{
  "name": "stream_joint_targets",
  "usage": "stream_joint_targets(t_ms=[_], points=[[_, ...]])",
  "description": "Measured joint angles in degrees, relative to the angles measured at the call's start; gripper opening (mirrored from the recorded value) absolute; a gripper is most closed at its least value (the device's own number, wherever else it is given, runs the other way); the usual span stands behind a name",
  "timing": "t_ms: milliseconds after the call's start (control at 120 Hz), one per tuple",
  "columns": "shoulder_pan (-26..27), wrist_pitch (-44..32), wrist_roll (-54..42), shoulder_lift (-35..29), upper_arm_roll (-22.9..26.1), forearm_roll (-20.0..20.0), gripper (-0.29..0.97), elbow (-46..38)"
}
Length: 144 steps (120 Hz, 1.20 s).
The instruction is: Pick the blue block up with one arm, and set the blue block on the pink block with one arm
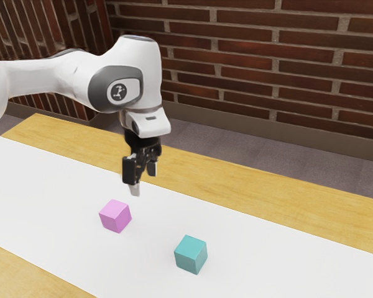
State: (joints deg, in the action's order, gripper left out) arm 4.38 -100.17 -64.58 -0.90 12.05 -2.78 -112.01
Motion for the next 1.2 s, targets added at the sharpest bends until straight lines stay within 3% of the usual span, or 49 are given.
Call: stream_joint_targets(t_ms=[158,433,1200], points=[[1.0,-9.5,-4.9,-0.6,0.1,-2.5,0.68,-7.0],[4.5,-24.3,-10.4,1.5,0.1,-3.5,0.68,-13.1],[6.9,-37.1,-16.4,14.0,0.2,-6.3,0.68,-14.4]])
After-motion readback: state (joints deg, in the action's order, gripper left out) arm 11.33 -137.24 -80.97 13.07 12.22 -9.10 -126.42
